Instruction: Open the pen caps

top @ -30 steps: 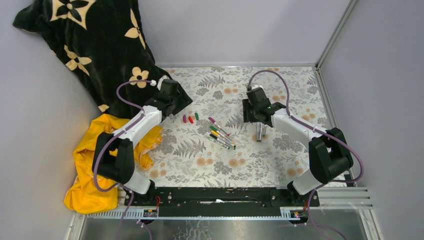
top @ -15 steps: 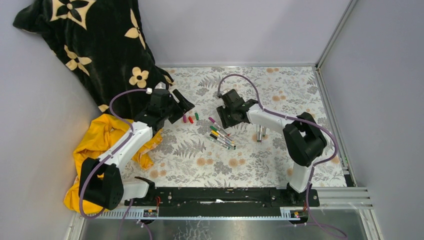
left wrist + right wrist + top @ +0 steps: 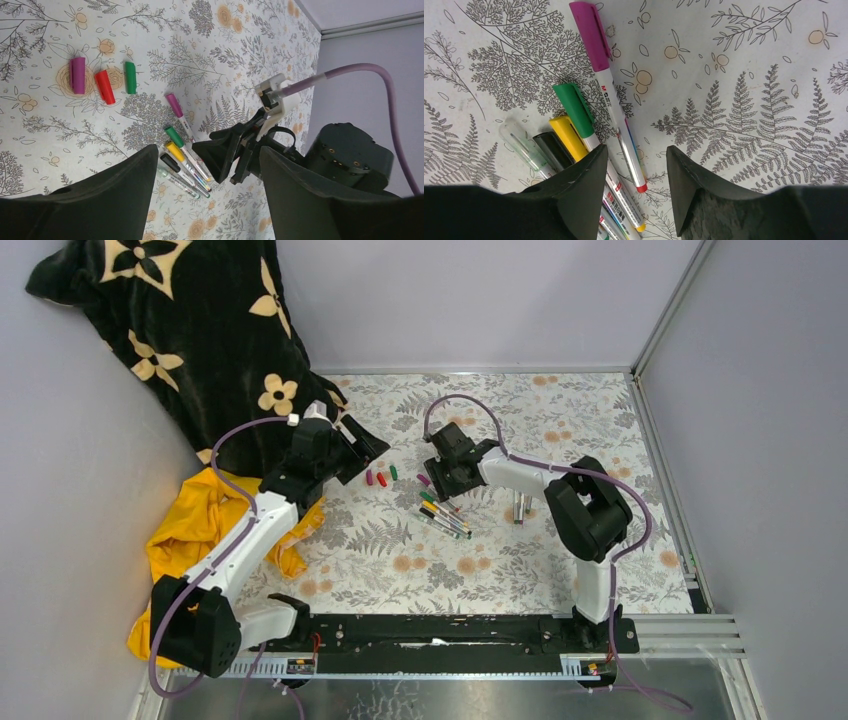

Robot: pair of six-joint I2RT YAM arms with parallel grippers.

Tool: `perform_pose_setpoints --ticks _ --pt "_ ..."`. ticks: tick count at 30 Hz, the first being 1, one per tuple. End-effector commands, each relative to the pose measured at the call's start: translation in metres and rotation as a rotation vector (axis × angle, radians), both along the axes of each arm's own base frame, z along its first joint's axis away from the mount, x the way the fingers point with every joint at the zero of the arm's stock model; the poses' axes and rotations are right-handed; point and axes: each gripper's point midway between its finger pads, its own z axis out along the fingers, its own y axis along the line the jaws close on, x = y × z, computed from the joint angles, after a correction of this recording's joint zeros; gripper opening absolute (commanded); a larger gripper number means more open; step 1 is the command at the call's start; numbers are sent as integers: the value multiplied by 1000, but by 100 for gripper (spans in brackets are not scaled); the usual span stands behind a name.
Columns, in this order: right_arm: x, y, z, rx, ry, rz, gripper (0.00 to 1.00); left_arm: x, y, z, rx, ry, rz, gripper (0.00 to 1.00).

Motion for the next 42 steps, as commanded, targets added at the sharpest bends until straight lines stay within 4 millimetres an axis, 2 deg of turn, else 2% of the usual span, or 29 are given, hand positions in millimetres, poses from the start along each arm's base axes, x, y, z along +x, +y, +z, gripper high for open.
perform_pose_setpoints --ticks 1,7,12,21,26,28,30,31,34,42 --pt "3 13 7 6 -17 34 54 2 -6 16 -40 -54 -12 81" --pt "-1 5 -7 -34 -9 31 53 1 -5 19 -49 -62 -8 81" --pt "-1 1 -10 -48 -19 21 52 1 -3 19 -50 -67 4 81" --pt "-9 -7 -26 -78 15 22 47 0 -3 12 -52 -57 10 81" --pt "-21 -13 -42 -93 57 19 38 1 -3 6 -54 -42 14 81" --pt "-25 -14 -47 -94 71 21 30 1 -4 3 -55 -33 13 81" --pt "-27 -14 -48 -88 79 21 18 2 -4 1 -54 -25 16 81" --pt "-28 -13 -47 -82 79 21 11 3 -4 0 -54 -22 17 81" --pt "-29 -9 -38 -47 70 24 0 4 -5 -8 -47 -1 14 81" --pt "-26 6 14 82 -1 35 0 14 -24 -32 -57 62 -53 81"
